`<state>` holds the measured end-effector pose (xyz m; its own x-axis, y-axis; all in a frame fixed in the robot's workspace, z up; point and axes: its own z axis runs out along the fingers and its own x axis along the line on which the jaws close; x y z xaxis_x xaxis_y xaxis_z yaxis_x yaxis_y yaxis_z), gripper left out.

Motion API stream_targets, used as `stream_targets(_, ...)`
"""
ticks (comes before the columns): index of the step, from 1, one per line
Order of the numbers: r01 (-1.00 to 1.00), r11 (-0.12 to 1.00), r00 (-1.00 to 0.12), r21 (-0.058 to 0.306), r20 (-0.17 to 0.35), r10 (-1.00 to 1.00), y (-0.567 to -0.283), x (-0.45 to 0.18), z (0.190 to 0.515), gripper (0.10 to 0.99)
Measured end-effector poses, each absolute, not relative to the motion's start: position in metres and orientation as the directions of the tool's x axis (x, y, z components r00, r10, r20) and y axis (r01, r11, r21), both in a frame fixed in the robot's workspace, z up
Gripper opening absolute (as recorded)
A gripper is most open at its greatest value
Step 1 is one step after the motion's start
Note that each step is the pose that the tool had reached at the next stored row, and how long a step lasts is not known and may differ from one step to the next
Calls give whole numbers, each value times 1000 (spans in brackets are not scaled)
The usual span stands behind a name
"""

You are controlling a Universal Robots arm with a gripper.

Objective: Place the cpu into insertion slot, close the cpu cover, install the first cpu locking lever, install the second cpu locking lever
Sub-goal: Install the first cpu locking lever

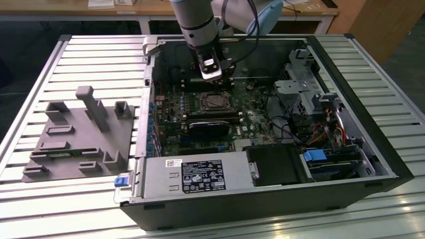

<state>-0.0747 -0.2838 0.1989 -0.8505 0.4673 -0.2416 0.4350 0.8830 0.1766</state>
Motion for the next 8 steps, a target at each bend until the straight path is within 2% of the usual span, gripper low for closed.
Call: stream_targets(8, 435, 883, -850, 176, -242, 467, -280, -75, 199, 102)
